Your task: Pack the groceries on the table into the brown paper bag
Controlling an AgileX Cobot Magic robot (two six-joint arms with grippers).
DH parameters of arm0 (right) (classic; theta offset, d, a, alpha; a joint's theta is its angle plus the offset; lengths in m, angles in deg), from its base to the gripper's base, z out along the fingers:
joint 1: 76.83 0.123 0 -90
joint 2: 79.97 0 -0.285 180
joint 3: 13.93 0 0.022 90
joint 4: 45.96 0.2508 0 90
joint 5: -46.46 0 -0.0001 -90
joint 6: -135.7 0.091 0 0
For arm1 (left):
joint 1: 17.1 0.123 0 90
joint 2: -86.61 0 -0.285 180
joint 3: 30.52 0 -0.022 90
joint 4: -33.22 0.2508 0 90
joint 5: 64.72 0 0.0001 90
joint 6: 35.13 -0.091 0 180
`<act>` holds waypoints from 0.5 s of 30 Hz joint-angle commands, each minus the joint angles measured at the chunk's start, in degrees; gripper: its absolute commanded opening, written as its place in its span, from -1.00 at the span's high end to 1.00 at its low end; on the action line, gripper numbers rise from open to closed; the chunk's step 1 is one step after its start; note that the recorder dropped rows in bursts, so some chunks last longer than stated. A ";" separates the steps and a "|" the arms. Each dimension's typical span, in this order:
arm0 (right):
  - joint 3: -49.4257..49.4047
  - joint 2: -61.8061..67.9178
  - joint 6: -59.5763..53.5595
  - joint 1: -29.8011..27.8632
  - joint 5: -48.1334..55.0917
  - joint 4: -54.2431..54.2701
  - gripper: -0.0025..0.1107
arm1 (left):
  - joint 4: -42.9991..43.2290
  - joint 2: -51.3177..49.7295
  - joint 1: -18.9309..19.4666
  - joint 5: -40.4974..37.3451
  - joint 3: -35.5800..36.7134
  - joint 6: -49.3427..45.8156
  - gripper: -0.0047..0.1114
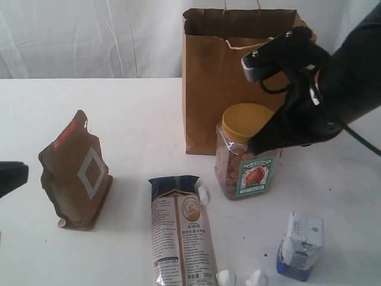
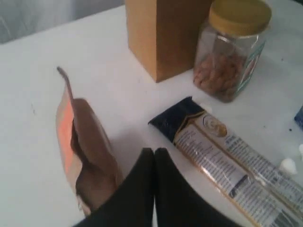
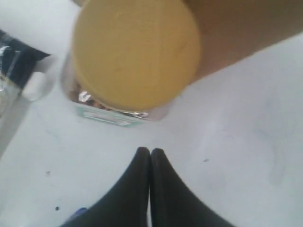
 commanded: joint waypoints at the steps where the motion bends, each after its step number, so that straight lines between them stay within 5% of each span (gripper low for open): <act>1: -5.34 -3.07 7.24 -3.91 0.67 -5.55 0.96 | 1.01 -8.72 -0.09 18.88 1.73 1.60 0.92; 4: -9.87 -4.95 6.87 -7.06 -0.43 -3.40 0.96 | 2.76 -15.62 -0.20 29.33 3.05 3.14 0.92; 9: -14.40 -9.36 -4.51 -10.91 -4.64 9.38 0.96 | 2.64 -25.13 1.32 34.90 3.14 -2.28 0.92; 15: -15.18 -11.24 -8.73 -17.84 -5.32 18.64 0.96 | 6.29 -36.12 9.57 49.28 3.14 3.24 0.92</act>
